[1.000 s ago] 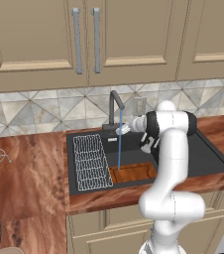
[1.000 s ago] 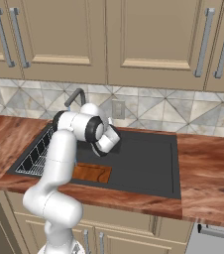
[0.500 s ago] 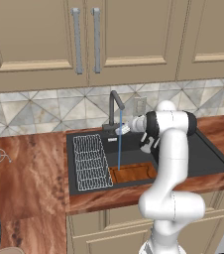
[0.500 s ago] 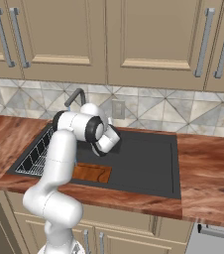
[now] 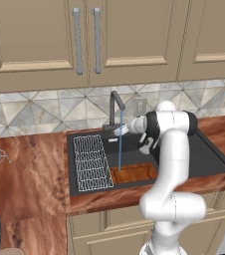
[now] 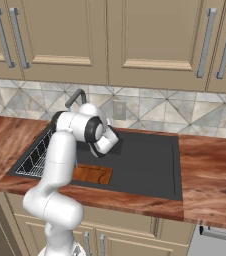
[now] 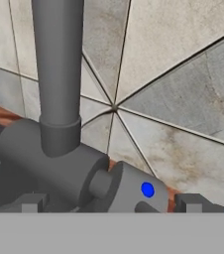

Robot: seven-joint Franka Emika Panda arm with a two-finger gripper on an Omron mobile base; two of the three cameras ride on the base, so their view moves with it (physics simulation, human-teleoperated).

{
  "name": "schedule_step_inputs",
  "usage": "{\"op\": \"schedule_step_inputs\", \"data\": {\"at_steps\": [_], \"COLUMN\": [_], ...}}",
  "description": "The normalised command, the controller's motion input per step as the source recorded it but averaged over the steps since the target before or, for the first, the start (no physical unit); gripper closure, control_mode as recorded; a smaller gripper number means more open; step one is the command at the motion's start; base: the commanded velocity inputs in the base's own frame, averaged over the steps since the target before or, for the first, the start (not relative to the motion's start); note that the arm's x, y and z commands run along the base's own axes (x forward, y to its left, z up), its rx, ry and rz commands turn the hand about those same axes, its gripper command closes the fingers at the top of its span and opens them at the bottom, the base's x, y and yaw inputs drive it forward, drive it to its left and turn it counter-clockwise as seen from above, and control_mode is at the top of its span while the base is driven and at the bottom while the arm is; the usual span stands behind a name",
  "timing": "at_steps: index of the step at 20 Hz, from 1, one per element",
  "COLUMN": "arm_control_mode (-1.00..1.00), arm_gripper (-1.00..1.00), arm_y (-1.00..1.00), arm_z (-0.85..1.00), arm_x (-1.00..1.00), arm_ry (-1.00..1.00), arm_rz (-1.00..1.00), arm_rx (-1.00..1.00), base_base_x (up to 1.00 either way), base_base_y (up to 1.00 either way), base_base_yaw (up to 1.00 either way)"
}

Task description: Turn on the sink faucet with hot water and rinse the cutting board for ten seconds, then turn off the faucet. Push the cutting board to reach the water if necessary.

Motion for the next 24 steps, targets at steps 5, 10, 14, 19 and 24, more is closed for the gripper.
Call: {"op": "schedule_step_inputs", "data": {"at_steps": [5,10,14,19,24], "arm_control_mode": [-1.0,-1.0,-1.0,-1.0,-1.0], "arm_gripper": [-1.0,-1.0,-1.0,-1.0,-1.0], "arm_y": [0.24,0.09,0.07,0.08,0.09], "arm_z": [0.0,0.0,0.0,0.0,0.0], "arm_x": [-0.16,-0.1,-0.08,-0.06,-0.05], "arm_ry": [0.0,0.0,0.0,0.0,0.0], "arm_rz": [0.0,0.0,0.0,0.0,0.0], "arm_rx": [0.0,0.0,0.0,0.0,0.0], "base_base_x": [0.0,0.0,0.0,0.0,0.0], "base_base_y": [0.0,0.0,0.0,0.0,0.0], "base_base_yaw": [0.0,0.0,0.0,0.0,0.0]}}
